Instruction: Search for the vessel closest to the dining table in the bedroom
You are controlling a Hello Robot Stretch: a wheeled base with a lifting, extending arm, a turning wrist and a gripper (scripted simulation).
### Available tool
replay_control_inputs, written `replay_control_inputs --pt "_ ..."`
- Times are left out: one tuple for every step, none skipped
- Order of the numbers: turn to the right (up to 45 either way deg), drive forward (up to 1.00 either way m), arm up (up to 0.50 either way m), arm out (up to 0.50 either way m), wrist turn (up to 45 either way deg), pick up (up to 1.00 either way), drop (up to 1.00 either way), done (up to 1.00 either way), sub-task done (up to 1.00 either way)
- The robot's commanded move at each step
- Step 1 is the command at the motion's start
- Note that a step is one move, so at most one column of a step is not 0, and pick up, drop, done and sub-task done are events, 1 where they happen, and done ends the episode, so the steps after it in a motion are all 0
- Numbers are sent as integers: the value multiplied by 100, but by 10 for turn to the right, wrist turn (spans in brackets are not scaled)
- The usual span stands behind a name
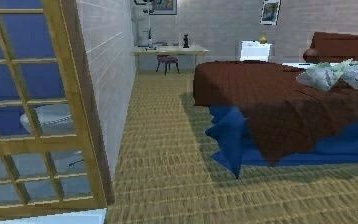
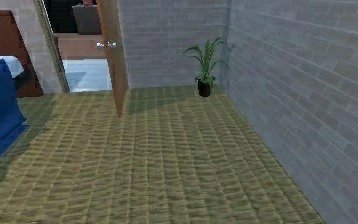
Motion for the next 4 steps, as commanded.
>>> replay_control_inputs --pt "0 30 0 0 0 0 0 0 0" --pt "-60 0 0 0 0 0 0 0 0" --pt "0 100 0 0 0 0 0 0 0" --pt "-30 0 0 0 0 0 0 0 0"
